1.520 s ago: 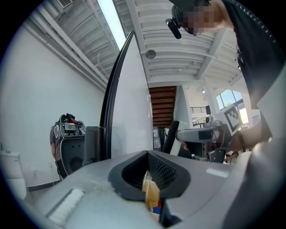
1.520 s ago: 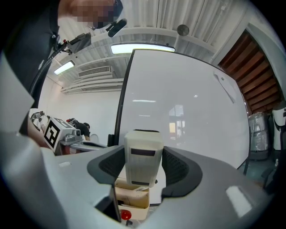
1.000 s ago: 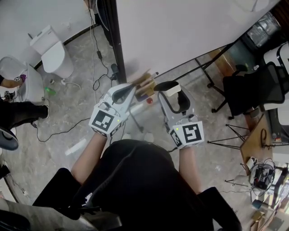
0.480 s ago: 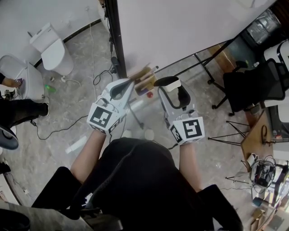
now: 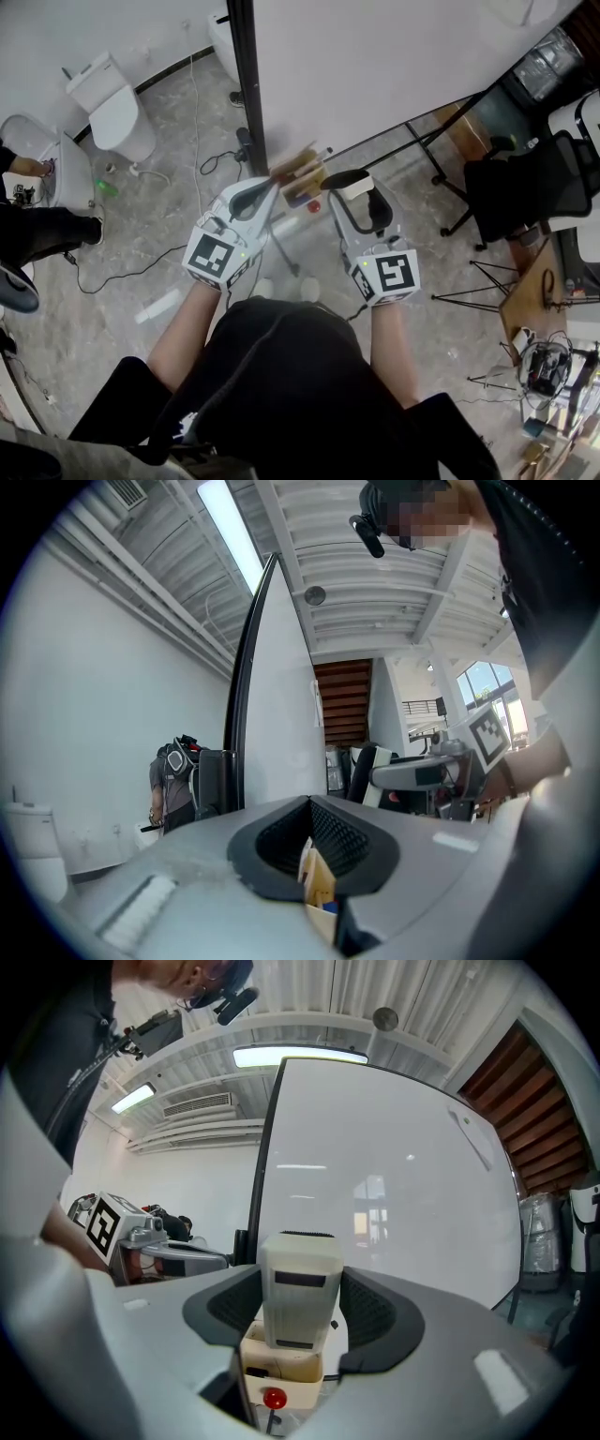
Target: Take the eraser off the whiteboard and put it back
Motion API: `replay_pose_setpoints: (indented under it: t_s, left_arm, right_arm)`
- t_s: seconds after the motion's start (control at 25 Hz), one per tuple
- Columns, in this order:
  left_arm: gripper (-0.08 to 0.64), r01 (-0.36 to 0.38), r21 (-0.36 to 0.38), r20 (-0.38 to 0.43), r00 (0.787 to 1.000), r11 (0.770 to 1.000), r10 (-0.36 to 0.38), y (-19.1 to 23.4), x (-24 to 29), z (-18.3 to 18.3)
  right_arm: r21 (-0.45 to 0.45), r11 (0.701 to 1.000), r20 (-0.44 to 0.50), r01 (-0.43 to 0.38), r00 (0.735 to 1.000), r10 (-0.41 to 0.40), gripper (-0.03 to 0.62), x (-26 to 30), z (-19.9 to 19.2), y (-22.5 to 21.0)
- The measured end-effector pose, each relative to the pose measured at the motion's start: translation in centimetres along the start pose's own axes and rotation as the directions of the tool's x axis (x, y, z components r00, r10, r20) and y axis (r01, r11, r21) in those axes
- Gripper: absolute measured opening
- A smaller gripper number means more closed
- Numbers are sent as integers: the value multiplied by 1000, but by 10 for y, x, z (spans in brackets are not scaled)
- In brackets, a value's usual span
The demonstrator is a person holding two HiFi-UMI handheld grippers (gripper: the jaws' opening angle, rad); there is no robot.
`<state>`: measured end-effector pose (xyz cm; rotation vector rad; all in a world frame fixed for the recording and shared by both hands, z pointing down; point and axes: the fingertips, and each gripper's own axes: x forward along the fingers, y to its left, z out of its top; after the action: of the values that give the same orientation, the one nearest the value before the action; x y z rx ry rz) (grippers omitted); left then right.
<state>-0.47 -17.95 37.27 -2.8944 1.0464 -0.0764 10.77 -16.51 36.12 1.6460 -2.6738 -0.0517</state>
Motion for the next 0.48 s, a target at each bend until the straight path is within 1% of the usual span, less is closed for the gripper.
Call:
replay_pose_setpoints:
  t_s: [0.24, 0.48]
  left_arm:
    - [5, -24, -22, 7, 1000, 999, 24, 5, -4, -2]
    - [5, -38, -13, -18, 999, 999, 38, 12, -3, -10]
  right_arm:
    - [15, 1000, -45, -15, 999, 16, 267, 11, -20, -1]
    - [23, 999, -79, -28, 996, 29, 267, 23, -37, -3]
